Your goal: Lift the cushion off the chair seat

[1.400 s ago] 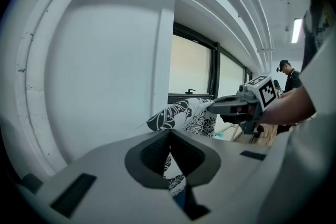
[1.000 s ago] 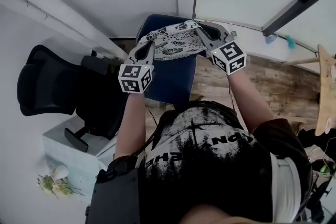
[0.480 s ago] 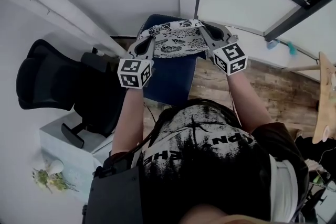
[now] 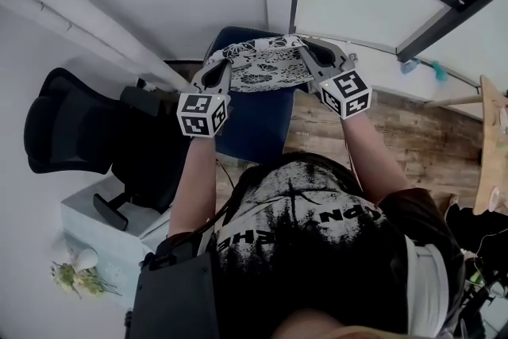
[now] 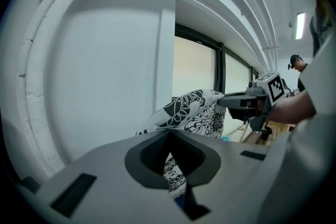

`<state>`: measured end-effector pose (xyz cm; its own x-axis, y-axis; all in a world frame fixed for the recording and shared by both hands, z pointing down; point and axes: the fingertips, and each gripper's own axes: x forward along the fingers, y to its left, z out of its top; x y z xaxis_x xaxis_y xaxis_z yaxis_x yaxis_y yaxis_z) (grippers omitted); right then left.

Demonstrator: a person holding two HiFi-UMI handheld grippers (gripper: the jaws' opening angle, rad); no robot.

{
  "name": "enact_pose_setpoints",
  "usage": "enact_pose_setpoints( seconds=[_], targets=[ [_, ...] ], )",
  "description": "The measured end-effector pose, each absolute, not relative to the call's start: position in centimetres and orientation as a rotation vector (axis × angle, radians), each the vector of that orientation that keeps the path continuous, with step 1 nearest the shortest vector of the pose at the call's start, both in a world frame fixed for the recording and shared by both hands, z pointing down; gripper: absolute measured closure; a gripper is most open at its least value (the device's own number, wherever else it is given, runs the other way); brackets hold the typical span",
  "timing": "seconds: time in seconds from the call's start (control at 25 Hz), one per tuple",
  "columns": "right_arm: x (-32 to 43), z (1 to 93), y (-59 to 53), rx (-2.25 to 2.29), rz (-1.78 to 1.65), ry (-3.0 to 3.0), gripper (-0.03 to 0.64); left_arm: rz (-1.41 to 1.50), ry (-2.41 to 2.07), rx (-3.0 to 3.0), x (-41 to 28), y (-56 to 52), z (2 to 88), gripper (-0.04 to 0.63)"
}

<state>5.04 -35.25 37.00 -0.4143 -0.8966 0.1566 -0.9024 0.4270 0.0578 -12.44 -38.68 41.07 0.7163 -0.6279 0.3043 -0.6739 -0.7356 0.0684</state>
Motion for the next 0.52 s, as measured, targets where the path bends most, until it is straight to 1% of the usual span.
enact_pose_setpoints(
  seconds=[0.52],
  targets=[
    [5.34, 37.85, -35.15, 1.604, 0.089, -2.508, 0.591, 0.409, -1.03, 2.743, -11.85, -39.22, 41.8, 0.583]
  ],
)
